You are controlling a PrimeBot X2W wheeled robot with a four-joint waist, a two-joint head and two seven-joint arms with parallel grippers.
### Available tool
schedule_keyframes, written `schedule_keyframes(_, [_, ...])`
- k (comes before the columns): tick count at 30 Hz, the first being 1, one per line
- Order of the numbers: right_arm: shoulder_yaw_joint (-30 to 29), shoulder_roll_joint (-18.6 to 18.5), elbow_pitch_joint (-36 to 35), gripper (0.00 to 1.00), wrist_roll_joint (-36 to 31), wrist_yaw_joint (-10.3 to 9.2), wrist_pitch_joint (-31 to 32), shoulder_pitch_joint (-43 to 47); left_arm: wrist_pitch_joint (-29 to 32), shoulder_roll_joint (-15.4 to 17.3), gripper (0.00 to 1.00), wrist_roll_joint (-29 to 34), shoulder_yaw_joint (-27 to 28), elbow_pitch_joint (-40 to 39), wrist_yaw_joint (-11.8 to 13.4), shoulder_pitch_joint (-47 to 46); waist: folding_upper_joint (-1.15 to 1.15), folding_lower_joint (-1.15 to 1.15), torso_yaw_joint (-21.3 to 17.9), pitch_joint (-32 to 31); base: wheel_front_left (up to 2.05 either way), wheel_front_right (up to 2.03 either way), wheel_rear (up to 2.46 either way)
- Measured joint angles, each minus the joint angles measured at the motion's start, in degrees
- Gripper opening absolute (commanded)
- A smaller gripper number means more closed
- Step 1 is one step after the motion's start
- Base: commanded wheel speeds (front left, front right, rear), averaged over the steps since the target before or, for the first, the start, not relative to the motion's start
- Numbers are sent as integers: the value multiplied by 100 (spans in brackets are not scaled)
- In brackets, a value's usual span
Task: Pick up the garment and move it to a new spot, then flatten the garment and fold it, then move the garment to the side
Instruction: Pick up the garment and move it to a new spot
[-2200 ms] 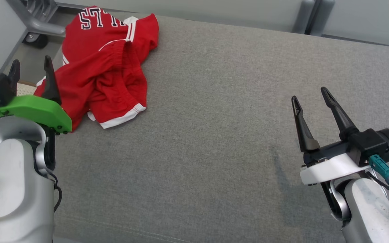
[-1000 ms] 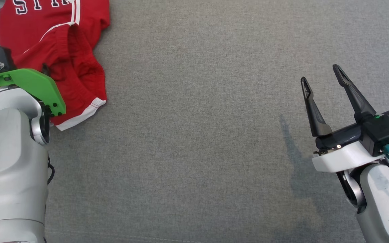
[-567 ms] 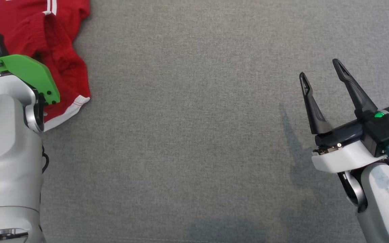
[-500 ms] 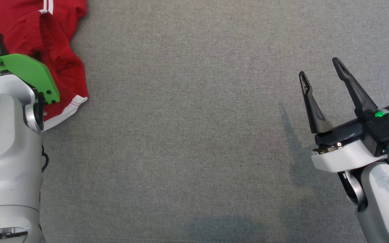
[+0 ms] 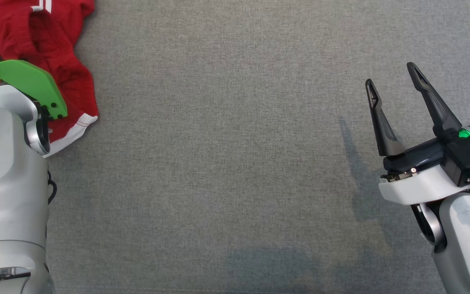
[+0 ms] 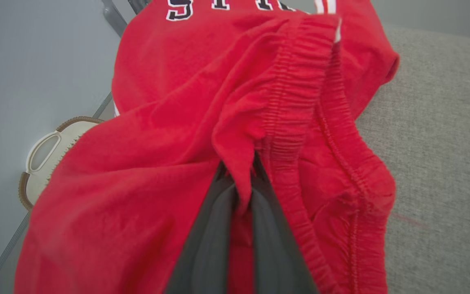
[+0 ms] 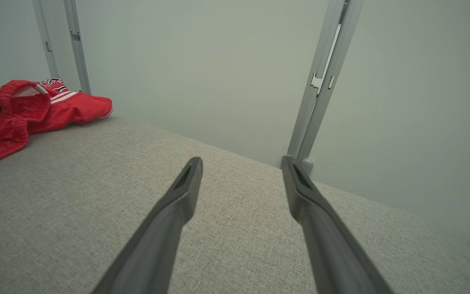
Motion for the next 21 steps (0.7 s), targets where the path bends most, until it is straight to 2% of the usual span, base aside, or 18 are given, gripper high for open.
schedule_keyframes(10, [-52,20,83,100,-12,-15,-26,0,-550,-201,0,41,-10,169,1,-69,0,0,124,-145,0,0,0])
schedule_keyframes(16, [-110,80,309,100,48,-64,-111,1,-1205,-403,0,4,-36,105,-5,-130,0,0,232,-395,0,0,0])
schedule_keyframes(21, [-182,152,509,100,123,-110,-167,6,-1679,-432,0,-44,-121,-41,-149,-130,0,0,294,-660,0,0,0])
